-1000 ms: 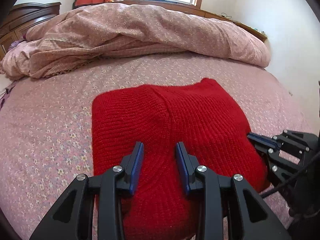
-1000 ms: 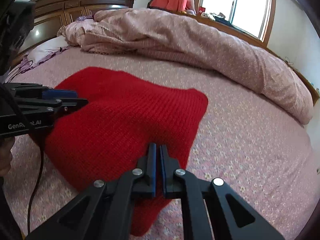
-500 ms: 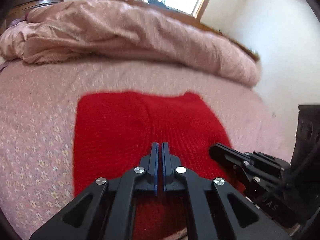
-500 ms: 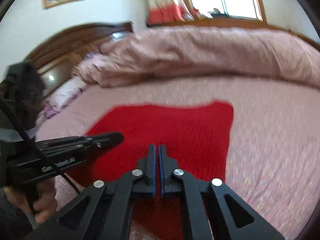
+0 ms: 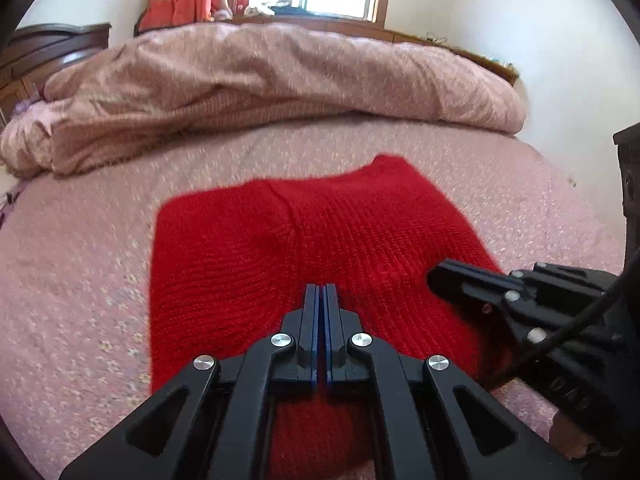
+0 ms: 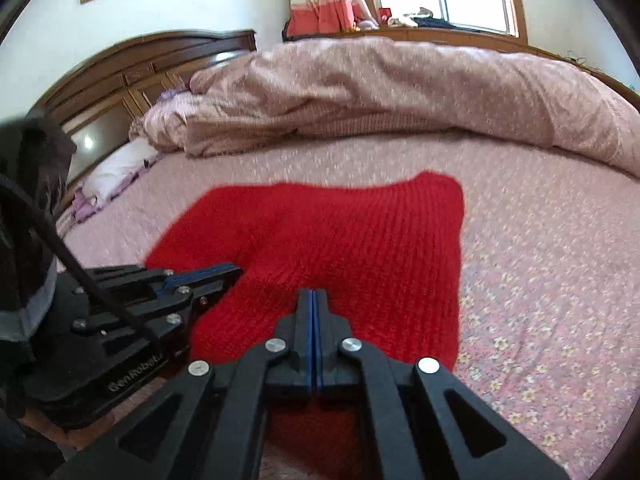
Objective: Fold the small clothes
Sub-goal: 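Press the red bundle flat with the closed left and right tools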
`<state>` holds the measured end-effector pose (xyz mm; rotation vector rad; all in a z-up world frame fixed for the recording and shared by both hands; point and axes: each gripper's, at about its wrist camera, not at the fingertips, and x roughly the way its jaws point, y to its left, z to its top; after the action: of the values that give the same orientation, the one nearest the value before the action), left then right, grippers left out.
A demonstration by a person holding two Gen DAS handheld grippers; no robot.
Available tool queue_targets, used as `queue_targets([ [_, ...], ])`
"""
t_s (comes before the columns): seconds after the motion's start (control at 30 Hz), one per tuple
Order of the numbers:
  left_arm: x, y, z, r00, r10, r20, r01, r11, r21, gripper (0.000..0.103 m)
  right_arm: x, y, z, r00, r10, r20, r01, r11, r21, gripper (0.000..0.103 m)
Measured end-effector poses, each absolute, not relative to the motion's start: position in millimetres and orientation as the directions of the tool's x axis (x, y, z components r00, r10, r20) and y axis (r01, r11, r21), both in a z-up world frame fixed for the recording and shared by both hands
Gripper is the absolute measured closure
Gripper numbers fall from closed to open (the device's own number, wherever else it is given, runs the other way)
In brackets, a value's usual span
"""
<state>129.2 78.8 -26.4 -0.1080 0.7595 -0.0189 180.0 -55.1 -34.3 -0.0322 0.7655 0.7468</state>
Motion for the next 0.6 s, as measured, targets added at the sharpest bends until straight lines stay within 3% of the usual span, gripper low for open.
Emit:
queue_targets([
  [0.1, 128.0, 73.7, -32.8, 0.725, -0.033, -0.688, -0.012, 0.998, -0.061, 0.103, 171.8, -66.8, -23.5, 0.517, 0.631, -0.578, -0.610, 0.746, 0.269, 0.103],
  [0.23, 130.9, 70.5, -42.8, 0.716, -0.010, -0.698, -0.011, 1.000, -0.025, 0.103, 175.3, -59.7, -47.0, 0.487, 0.583, -0.650, -0.605, 0.762, 0.230, 0.103],
  [0.47, 142.9, 96.7, -42.7, 0.657, -0.146, -0.740, -0.015, 0.978, -0.206, 0.103, 178.4, -52.1, -57.8, 0.470, 0.566, -0.678, -0.618, 0.759, 0.204, 0.103],
  [0.6, 139.2, 88.4, -42.4, 0.660, -0.119, -0.742, -0.001, 0.987, -0.160, 0.103, 177.5, -52.4, -59.1, 0.475, 0.564, -0.676, -0.620, 0.759, 0.198, 0.103],
])
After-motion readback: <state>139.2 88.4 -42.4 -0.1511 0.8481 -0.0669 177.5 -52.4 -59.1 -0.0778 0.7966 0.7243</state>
